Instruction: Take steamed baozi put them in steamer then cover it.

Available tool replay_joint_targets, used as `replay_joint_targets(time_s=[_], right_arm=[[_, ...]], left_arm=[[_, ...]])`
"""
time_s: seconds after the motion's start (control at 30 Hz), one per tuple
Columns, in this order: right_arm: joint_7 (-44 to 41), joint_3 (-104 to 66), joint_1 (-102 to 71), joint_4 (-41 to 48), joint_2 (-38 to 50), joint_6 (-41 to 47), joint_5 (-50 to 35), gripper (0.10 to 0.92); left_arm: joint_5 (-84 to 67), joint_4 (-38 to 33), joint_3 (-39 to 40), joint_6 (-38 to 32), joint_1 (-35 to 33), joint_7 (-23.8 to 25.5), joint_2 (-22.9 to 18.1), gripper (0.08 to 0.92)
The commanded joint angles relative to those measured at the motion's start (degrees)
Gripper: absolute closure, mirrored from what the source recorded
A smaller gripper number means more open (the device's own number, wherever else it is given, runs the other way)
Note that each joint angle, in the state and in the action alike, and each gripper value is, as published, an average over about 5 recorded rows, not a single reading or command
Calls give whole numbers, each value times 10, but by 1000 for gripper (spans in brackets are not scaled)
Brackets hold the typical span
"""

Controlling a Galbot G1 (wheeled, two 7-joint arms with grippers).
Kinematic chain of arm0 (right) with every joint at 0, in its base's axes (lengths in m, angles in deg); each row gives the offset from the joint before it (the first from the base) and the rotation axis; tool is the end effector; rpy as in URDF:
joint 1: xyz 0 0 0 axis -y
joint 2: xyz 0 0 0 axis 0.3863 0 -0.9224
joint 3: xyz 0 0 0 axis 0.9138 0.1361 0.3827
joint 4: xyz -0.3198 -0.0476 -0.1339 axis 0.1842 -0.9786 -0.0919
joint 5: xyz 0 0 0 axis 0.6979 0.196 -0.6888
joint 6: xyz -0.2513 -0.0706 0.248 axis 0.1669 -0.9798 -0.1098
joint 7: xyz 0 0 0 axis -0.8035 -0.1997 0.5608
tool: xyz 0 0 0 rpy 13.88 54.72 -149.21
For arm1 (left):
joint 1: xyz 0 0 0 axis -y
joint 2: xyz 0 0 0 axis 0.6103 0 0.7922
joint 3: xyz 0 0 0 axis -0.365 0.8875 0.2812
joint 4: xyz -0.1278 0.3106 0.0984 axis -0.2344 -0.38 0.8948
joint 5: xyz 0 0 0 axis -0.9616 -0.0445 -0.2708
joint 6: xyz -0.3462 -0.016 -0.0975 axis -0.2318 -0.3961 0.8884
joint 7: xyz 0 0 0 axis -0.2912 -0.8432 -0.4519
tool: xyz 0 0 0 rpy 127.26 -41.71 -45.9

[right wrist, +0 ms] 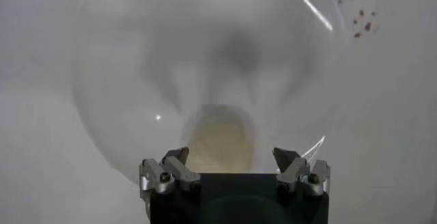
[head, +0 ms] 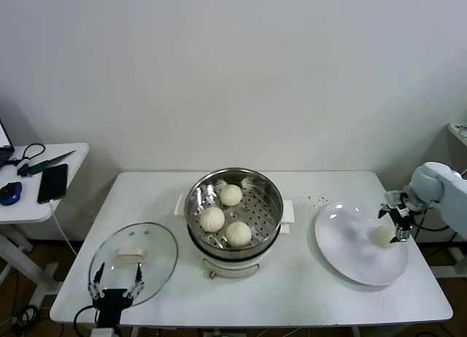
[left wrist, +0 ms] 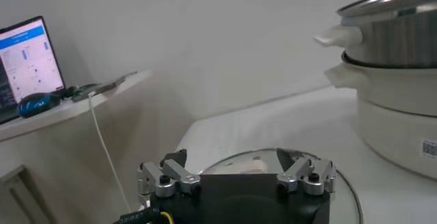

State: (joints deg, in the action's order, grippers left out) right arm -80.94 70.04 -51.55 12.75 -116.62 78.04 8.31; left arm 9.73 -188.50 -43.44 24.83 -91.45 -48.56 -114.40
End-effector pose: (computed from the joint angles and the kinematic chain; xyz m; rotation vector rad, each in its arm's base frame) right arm 0.5115 -0.3038 -0.2184 1.1323 -1.2333 1.3328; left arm 0.1226 0.0633 -0.3717 0.2556 -2.8370 -0.4191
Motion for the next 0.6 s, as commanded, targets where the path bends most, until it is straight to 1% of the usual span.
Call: replay_joint_targets(time_s=[0.03, 0.5, 0.6], right_arm=[[-5, -40, -43, 70, -29, -18, 33, 203], [-4, -39, -37, 77, -44, -16, 30, 203], [-5, -34, -34, 72, -41, -13, 22, 225]], left_arm=[[-1, 2, -1, 1, -2, 0, -1, 177], [4, 2, 1, 2, 0, 0, -2, 177], [4, 1, 2, 3, 1, 0, -1, 177]])
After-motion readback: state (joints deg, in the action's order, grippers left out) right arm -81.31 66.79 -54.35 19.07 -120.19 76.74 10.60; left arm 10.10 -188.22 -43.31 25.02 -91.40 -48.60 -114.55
